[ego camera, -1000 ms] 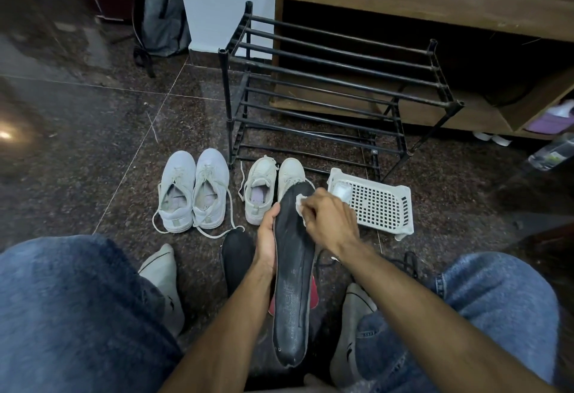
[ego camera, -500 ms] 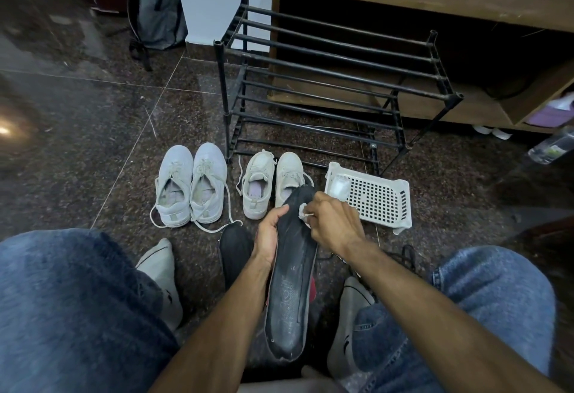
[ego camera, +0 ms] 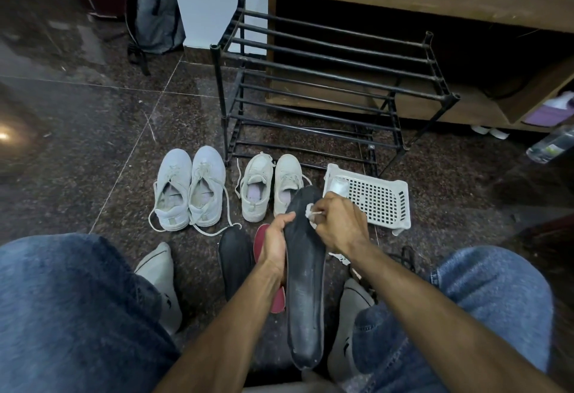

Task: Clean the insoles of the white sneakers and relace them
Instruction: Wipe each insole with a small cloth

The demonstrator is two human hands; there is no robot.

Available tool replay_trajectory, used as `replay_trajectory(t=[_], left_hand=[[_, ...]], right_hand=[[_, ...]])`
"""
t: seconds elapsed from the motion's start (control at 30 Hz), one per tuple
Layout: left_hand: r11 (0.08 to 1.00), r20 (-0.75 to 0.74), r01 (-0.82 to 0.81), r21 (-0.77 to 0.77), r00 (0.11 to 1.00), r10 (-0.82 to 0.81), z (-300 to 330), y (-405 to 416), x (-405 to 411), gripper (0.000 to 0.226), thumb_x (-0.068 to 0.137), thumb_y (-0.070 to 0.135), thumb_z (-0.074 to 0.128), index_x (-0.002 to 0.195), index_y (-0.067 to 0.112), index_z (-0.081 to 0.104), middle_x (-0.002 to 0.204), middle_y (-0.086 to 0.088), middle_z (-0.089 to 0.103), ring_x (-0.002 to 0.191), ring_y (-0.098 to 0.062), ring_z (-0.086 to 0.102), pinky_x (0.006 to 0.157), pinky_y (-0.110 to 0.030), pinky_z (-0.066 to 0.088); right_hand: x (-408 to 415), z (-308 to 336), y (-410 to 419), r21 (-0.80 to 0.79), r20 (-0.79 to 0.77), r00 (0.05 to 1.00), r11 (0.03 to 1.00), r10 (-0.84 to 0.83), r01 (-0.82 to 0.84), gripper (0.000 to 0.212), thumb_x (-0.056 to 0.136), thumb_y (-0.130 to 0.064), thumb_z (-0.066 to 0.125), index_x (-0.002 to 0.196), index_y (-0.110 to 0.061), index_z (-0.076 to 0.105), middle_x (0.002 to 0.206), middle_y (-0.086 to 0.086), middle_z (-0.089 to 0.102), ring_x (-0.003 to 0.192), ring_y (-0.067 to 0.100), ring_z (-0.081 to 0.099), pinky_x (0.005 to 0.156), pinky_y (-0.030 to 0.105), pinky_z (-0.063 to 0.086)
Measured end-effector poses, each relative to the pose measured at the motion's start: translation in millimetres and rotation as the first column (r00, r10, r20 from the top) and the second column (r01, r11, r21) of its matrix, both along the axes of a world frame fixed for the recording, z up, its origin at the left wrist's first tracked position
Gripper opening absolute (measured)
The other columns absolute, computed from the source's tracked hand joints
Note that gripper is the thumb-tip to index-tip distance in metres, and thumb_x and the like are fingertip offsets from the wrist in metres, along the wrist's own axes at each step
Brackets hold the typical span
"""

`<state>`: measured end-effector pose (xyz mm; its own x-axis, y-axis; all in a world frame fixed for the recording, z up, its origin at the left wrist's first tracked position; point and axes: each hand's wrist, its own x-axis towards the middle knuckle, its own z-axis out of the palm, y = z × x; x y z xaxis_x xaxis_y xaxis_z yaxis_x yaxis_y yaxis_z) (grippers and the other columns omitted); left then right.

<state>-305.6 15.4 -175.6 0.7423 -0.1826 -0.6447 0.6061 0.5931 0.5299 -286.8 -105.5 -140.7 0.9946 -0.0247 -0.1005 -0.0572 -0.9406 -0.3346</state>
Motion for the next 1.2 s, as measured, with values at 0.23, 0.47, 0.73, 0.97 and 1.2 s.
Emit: replay_trajectory(t=[0.23,0.47,0.73,0.97,1.2], left_hand=[[0.993,-0.002,-0.114,-0.026,0.993,0.114,-4,11,8,0.034,0.092,0.025,0.046,0.081,0.004,0.071,0.073,-0.013,0.072,0.059,-0.024,0.067,0.061,-0.029,0.054],[0.993,0.031,-0.110,-0.032,0.993,0.111,4,15,15,0.040,0.098,0.031,0.044,0.081,0.006,0.070,0.068,-0.011,0.072,0.054,-0.020,0.068,0.049,-0.021,0.053],[0.998,-0.022,-0.062,-0.002,0.998,0.061,2,18,10,0.053,0.098,0.049,0.039,0.099,0.006,0.071,0.081,-0.014,0.073,0.063,-0.024,0.069,0.065,-0.033,0.052],[0.994,-0.056,-0.101,-0.046,0.994,0.098,2,17,12,0.053,0.094,0.052,0.046,0.109,0.007,0.070,0.098,-0.016,0.073,0.083,-0.029,0.067,0.080,-0.038,0.052],[0.993,-0.053,-0.103,-0.052,0.993,0.101,-1,17,13,0.056,0.094,0.053,0.046,0.109,0.006,0.071,0.100,-0.016,0.072,0.082,-0.028,0.069,0.077,-0.039,0.054]], right_hand=[[-46,-9,22,0.090,-0.069,0.987,0.986,0.148,-0.142,0.019,0.090,-0.020,0.062,0.106,-0.024,0.071,0.103,-0.012,0.059,0.097,0.012,0.059,0.085,0.033,0.050],[-23,-15,15,0.584,-0.028,0.980,0.792,-0.197,0.176,0.014,0.080,-0.011,0.078,0.093,-0.012,0.077,0.084,-0.006,0.058,0.076,0.010,0.058,0.078,0.027,0.050],[-25,3,12,0.817,-0.302,0.941,0.467,-0.150,0.337,0.008,0.090,0.000,0.062,0.092,-0.001,0.070,0.069,0.009,0.068,0.036,0.010,0.047,0.035,0.017,0.035],[-31,3,4,0.062,0.044,0.998,0.996,0.054,-0.057,0.013,0.093,-0.024,0.056,0.105,-0.029,0.054,0.063,-0.013,0.050,0.062,0.014,0.050,0.065,0.026,0.039],[-29,4,12,-0.057,0.120,0.909,0.917,0.400,-0.396,0.029,0.096,-0.024,0.053,0.124,-0.022,0.059,0.109,-0.005,0.051,0.079,0.019,0.061,0.064,0.037,0.051]])
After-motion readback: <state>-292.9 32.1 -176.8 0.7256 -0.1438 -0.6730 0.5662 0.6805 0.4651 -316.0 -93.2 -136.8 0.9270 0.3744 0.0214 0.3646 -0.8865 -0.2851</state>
